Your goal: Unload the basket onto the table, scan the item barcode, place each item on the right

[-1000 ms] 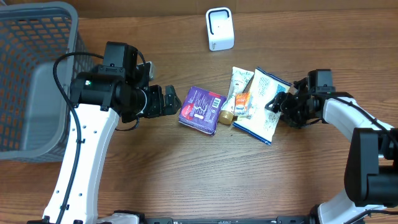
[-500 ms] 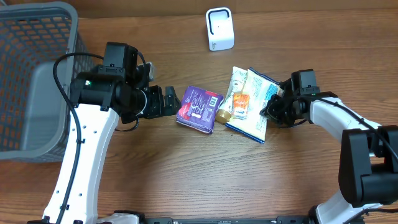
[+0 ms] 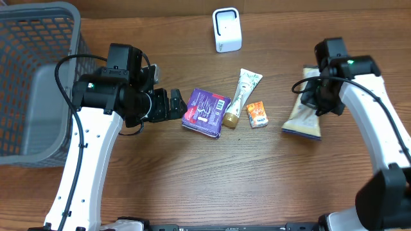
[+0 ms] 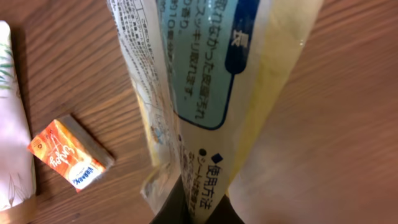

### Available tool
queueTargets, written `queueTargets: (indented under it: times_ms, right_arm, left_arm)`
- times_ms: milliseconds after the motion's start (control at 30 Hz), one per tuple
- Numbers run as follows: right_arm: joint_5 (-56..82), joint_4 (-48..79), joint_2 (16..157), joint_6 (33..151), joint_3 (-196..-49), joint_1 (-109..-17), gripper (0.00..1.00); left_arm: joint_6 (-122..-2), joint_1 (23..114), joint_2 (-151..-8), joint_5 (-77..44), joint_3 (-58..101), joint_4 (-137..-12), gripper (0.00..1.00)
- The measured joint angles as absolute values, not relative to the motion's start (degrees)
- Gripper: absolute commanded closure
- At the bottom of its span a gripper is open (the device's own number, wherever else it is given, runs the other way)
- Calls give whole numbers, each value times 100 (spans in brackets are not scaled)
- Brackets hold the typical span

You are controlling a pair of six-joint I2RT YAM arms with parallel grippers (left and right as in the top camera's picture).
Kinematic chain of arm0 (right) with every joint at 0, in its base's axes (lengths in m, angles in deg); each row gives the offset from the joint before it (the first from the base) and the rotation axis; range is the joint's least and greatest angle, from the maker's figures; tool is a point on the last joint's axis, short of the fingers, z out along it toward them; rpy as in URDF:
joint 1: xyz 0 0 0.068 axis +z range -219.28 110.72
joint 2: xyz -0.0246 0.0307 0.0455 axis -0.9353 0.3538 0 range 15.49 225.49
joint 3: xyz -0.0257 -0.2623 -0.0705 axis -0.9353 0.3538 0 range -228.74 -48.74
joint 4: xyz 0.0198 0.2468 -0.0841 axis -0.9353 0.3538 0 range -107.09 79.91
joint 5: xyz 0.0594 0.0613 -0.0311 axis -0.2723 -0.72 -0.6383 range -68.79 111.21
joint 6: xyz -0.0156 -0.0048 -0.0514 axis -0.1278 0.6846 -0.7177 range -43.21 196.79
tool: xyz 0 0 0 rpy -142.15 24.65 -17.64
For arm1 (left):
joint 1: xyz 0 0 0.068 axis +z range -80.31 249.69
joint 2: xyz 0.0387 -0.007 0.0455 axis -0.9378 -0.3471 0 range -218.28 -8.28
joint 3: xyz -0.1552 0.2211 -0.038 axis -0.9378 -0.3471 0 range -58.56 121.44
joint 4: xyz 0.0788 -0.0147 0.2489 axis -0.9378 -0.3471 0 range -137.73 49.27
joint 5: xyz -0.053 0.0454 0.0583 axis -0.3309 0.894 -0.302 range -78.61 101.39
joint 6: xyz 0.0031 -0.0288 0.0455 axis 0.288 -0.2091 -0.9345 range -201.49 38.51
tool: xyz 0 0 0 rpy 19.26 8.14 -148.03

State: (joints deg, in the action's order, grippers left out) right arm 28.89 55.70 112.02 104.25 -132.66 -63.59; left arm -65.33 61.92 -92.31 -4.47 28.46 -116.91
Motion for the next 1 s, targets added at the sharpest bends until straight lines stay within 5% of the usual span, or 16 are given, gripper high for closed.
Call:
queueTargets:
  times_ms: [633,1000]
  right_arm:
    - [3969,6453,12090,11107,-13244,-6040,96]
    - [4008,6329,12376,11354,-13237,-4610,85]
  left_arm:
    - [-6533,6192,-9231,-447,2846,-11647,0]
    - [-6533,6192,-9231,-447,2846,-11582,0]
